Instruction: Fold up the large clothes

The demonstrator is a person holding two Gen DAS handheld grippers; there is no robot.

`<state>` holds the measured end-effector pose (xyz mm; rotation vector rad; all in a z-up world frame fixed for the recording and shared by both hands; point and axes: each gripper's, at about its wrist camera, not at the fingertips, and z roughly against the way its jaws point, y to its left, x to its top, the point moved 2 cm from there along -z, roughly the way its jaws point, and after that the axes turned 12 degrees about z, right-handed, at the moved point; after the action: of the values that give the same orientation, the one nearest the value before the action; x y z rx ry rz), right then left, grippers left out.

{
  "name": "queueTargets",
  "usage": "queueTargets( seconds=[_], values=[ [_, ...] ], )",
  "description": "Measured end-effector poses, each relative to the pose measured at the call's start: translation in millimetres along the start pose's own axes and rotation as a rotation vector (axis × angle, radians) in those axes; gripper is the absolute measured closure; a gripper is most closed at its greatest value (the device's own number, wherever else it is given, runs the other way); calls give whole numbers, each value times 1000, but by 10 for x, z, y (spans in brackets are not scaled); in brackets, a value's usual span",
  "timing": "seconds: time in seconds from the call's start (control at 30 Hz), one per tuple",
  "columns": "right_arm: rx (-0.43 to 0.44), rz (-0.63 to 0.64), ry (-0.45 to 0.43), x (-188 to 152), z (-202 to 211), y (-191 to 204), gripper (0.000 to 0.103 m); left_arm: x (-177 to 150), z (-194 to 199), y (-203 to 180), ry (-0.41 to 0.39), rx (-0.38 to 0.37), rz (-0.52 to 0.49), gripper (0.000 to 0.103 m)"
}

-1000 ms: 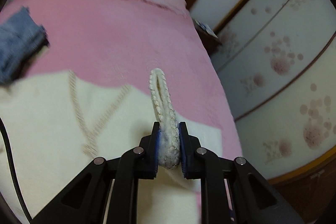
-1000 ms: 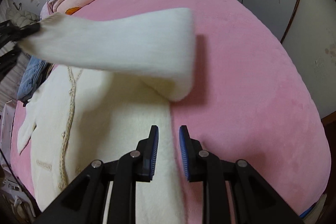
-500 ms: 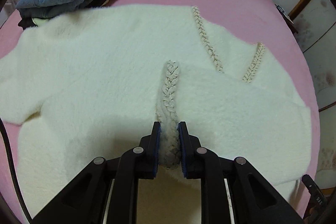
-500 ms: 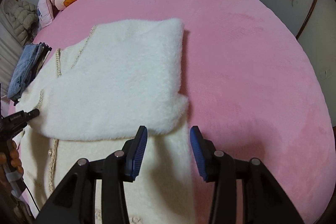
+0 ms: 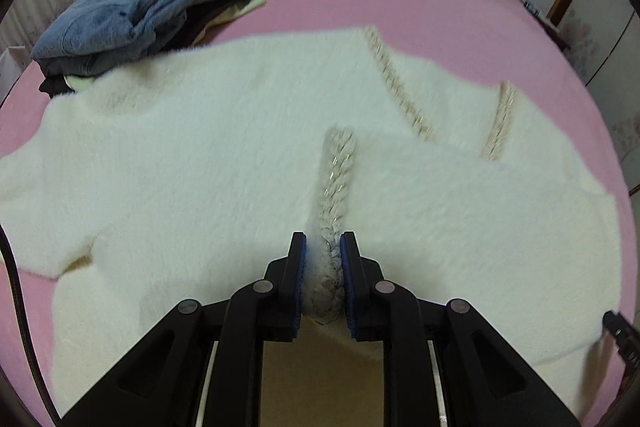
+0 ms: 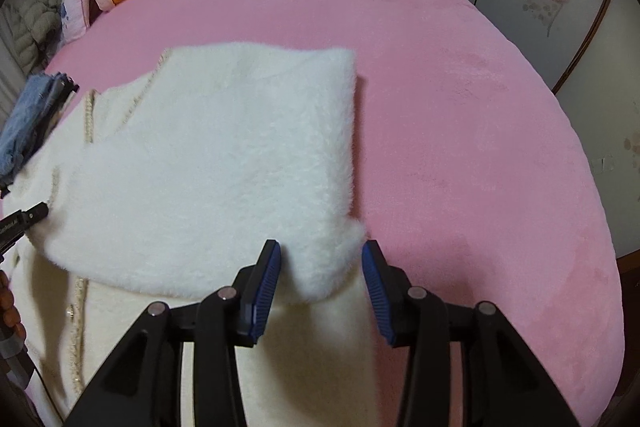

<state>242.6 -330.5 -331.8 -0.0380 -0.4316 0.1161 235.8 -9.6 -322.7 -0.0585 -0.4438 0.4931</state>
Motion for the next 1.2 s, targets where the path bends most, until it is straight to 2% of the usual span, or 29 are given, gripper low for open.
queueTargets(
  seconds=[0.17, 0.27, 0.3, 0.37, 0.4, 0.43, 0.47, 0.53, 0.6, 0.63, 0.67, 0.7, 0.73, 0.77, 0.83, 0.9, 0.93, 0.97, 1.0, 1.1, 1.17, 1.2],
  values=[
    [-8, -3, 43, -30, -129, 4, 60, -108, -17, 30, -5, 30, -8, 86],
    [-50, 29, 32, 2, -6, 54, 60, -36, 131, -46, -28, 25, -8, 86],
    [-67, 44, 19, 16, 57, 78, 60, 31, 207, -88, -48, 15, -14, 82],
    [-88, 72, -18, 42, 199, 136, 60, 65, 433, -156, -105, 14, -25, 64],
    [-99, 83, -32, 54, 261, 165, 60, 70, 528, -180, -129, 11, -24, 48],
    [-98, 95, -49, 75, 327, 204, 60, 82, 629, -207, -162, 16, -16, 37],
    [-95, 101, -60, 87, 371, 236, 60, 72, 749, -232, -206, 17, -2, 35],
    [-54, 108, -84, 132, 448, 321, 60, 32, 865, -299, -235, -15, 6, 34],
    [-3, 127, -98, 178, 447, 416, 61, -17, 800, -442, -190, -50, -16, 34],
    [30, 149, -103, 192, 432, 527, 64, -29, 749, -474, -178, -52, -24, 34],
    [56, 167, -105, 205, 400, 586, 73, -74, 638, -532, -153, -46, -35, 35],
    [82, 187, -101, 225, 346, 674, 78, -119, 542, -566, -131, -40, -42, 41],
    [101, 205, -90, 241, 248, 735, 78, -170, 424, -593, -101, -33, -48, 47],
    [106, 213, -76, 249, 157, 760, 78, -209, 274, -602, -65, -12, -51, 49],
    [81, 216, -25, 215, -65, 724, 78, -257, 18, -541, -22, 56, -41, 52],
    [24, 201, -3, 139, -213, 510, 92, -252, -99, -432, -18, 93, -14, 52],
    [11, 195, -7, 107, -224, 407, 95, -242, -123, -392, -14, 74, -1, 53],
    [-14, 192, -8, 77, -219, 293, 103, -230, -126, -386, -12, 74, -9, 54],
    [-31, 189, -11, 48, -194, 182, 103, -226, -118, -403, -11, 84, -28, 55],
    [-3, 172, -17, 4, -39, -82, 103, -188, -12, -475, -5, 114, -71, 57],
    [-54, 156, -21, 29, 138, -211, 100, -95, 179, -489, -29, 81, -52, 57],
    [-52, 141, -33, 58, 210, -272, 98, -56, 274, -481, -49, 64, -42, 53]
  ],
)
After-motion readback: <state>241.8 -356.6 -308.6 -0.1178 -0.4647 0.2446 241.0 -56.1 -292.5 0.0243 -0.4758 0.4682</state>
